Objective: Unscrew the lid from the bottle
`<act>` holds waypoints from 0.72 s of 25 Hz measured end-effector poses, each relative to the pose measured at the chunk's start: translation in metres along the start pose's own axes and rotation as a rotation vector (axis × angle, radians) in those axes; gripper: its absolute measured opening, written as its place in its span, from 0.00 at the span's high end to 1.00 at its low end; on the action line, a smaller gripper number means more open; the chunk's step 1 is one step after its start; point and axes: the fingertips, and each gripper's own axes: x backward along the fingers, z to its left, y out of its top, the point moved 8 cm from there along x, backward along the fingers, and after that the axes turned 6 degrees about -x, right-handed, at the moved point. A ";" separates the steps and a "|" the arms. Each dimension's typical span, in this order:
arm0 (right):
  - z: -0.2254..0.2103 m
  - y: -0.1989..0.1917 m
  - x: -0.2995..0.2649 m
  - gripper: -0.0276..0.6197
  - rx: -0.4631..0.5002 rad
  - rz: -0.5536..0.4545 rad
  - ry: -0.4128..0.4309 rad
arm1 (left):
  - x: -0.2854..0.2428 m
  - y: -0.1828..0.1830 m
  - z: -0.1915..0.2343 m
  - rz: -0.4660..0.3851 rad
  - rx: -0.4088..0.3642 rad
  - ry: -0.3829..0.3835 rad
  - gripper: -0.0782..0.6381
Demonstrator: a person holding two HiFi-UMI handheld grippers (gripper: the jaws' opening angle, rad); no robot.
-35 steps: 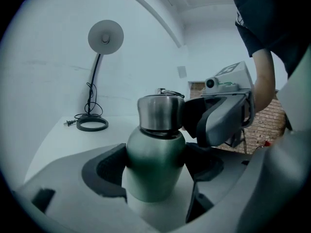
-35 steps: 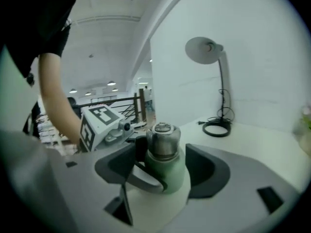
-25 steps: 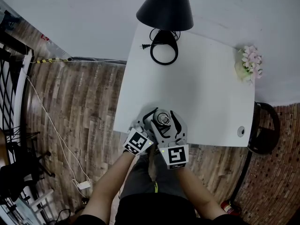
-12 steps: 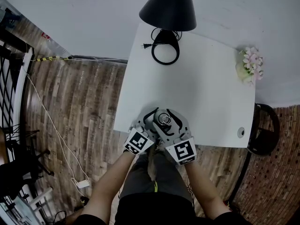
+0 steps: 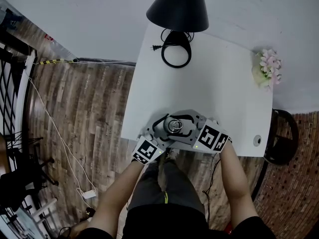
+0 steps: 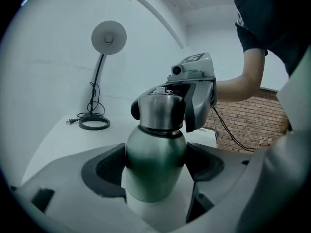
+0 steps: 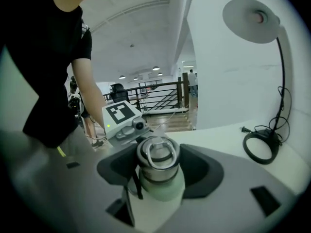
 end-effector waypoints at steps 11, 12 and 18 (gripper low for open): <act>0.002 -0.005 0.001 0.49 -0.058 -0.064 -0.098 | 0.000 0.000 0.000 -0.001 0.004 0.001 0.35; 0.004 -0.006 0.003 0.49 -0.067 -0.070 -0.108 | 0.000 0.001 0.000 0.000 0.004 0.000 0.35; 0.020 -0.028 0.018 0.48 -0.191 -0.108 -0.186 | 0.000 0.000 0.000 0.000 0.009 -0.003 0.35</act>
